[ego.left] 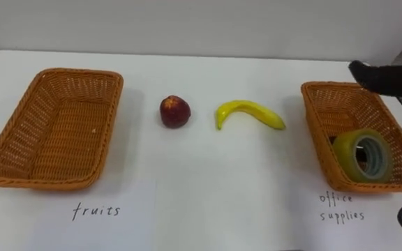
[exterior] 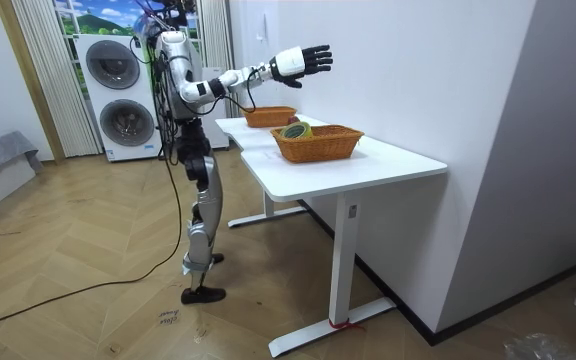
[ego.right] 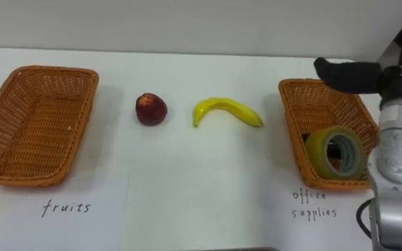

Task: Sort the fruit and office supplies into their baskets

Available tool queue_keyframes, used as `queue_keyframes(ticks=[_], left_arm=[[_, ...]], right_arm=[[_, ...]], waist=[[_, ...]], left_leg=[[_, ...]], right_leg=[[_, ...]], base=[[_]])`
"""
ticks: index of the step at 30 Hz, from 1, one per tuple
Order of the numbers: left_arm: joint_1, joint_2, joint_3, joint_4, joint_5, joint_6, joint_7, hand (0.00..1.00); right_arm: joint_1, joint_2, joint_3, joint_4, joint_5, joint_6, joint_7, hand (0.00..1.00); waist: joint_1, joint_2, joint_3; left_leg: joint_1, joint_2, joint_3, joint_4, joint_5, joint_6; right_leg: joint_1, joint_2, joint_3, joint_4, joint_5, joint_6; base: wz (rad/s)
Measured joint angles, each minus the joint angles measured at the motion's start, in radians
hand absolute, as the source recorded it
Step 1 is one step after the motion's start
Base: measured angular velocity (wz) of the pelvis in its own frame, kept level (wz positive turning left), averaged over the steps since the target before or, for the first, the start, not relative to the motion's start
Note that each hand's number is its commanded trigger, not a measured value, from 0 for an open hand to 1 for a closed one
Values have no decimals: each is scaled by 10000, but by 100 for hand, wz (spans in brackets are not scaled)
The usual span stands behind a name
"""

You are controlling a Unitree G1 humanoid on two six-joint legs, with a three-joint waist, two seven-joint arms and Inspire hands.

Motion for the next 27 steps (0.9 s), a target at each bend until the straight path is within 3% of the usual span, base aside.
queue_keyframes(ticks=[5, 10, 14, 20, 27], left_arm=[[31, -34, -179, 86, 107, 89, -130, 0], [-11, 32, -189, 200, 173, 251, -213, 0], [-56, 166, -447, 201, 198, 319, -462, 0], [-221, 206, -481, 170, 382, 314, -570, 0], [-397, 289, -456, 270, 393, 317, -587, 0]], right_arm=[[-189, 0, 401, 195, -19, 109, 828, 0], [-284, -1, 1270, 325, -847, 137, 1694, 0], [-494, -2, 1897, 1140, -1051, 278, 2374, 0], [-672, -4, 2057, 1450, -1980, 320, 3336, 0], [-672, -12, 2201, 1692, -3042, 319, 3937, 0]], waist=[[455, -51, 9], [609, -128, 18], [829, -174, 17], [1064, -70, 87], [1290, -166, 54]], left_leg=[[-37, -2, -56, 12, 1, -2], [-210, -23, -331, 90, 2, -3], [-340, -44, -455, 281, 2, -2], [-596, -81, -625, 368, 3, 0], [-733, -87, -609, 370, 18, -10]], right_leg=[[2, -6, -165, -9, 0, 0], [0, -29, -546, -29, 0, 0], [-39, -44, -544, -24, 0, 0], [-177, -50, -550, -34, 0, 0], [-310, -48, -539, -32, 0, 0]], base=[[4], [15], [12], [7], [-2]])
